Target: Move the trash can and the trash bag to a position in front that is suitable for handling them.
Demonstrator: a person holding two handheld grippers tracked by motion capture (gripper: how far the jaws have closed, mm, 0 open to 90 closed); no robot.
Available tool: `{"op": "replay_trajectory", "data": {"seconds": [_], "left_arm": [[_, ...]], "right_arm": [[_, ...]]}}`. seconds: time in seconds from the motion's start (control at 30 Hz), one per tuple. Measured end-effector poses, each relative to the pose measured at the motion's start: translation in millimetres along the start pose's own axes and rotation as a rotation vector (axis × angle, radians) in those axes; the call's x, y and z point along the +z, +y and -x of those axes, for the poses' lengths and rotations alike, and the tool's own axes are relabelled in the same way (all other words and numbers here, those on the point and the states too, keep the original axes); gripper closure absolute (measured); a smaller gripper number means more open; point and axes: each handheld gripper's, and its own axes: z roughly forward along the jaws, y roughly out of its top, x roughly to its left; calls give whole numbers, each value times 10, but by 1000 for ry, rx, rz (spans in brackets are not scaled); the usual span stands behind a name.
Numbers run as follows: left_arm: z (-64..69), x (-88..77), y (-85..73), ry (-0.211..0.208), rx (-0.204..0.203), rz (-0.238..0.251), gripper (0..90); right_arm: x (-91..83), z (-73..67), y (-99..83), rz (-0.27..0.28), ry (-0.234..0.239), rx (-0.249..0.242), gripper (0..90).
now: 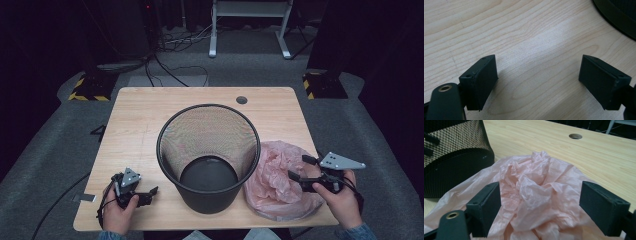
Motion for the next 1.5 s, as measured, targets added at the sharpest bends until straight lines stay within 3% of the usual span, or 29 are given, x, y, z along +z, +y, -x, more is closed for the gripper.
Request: {"op": "replay_trajectory", "data": {"seconds": [0.37, 0.7, 0.87, 1.03, 1.37, 1.5], "left_arm": [[0, 0, 0, 0, 0, 0, 153], [0, 0, 0, 0, 0, 0, 153], [1, 0, -1, 0, -1, 1, 153], [0, 0, 0, 0, 0, 0, 153], [1, 0, -1, 0, -1, 1, 153], [0, 0, 0, 0, 0, 0, 153]], "right_arm": [[355, 53, -296, -77, -13, 4, 154], [507, 81, -535, -141, 3, 3, 146], [534, 61, -535, -175, -3, -13, 144], [607, 13, -522, -243, -19, -56, 137], [611, 21, -520, -241, -10, -48, 153], [595, 15, -523, -227, -4, -52, 268]]}}
